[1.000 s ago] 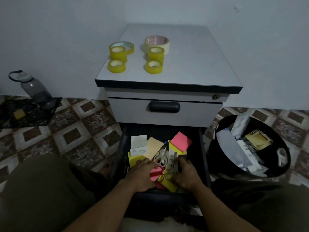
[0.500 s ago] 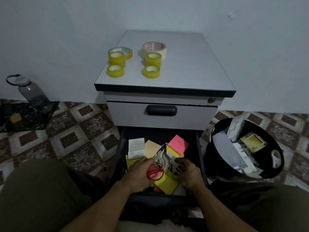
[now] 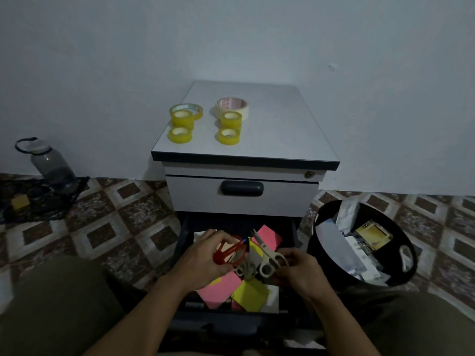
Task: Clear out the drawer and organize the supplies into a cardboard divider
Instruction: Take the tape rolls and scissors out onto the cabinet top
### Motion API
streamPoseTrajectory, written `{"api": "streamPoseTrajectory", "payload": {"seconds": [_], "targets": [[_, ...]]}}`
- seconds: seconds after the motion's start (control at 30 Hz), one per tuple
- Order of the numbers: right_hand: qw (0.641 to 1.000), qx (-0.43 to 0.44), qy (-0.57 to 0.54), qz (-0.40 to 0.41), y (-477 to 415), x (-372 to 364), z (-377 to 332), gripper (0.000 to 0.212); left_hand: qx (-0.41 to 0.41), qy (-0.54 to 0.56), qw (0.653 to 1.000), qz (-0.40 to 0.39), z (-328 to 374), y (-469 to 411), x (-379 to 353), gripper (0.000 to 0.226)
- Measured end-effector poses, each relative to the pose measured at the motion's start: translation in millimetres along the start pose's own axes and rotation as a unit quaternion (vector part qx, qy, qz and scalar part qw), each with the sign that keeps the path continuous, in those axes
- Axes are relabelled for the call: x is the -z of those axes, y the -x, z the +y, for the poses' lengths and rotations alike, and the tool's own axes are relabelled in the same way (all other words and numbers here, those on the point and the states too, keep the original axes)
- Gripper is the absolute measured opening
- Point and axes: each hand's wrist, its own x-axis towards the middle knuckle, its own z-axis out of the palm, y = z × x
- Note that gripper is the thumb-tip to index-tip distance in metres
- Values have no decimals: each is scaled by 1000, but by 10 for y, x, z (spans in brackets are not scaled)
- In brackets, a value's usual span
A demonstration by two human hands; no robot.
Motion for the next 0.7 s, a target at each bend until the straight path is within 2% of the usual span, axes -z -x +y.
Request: {"api": "streamPoseTrajectory", "payload": {"seconds": [0.13,0.37,0.57,0.7], "targets": [[999,27,-31,6,331,104,-260,29,-38,-15,999,20,201,1,260,45],[993,114,-5,41,622,199,-734,34,-108,-48,992,41,693,-58,891,49],[978,195,-44,51,592,344,-1368,31,-175,-76,979,66,1119,-224,1349,73],[971,216,-61,77,319,492,-1801,32,-210,-139,965,74,1376,-522,1664,83]]}}
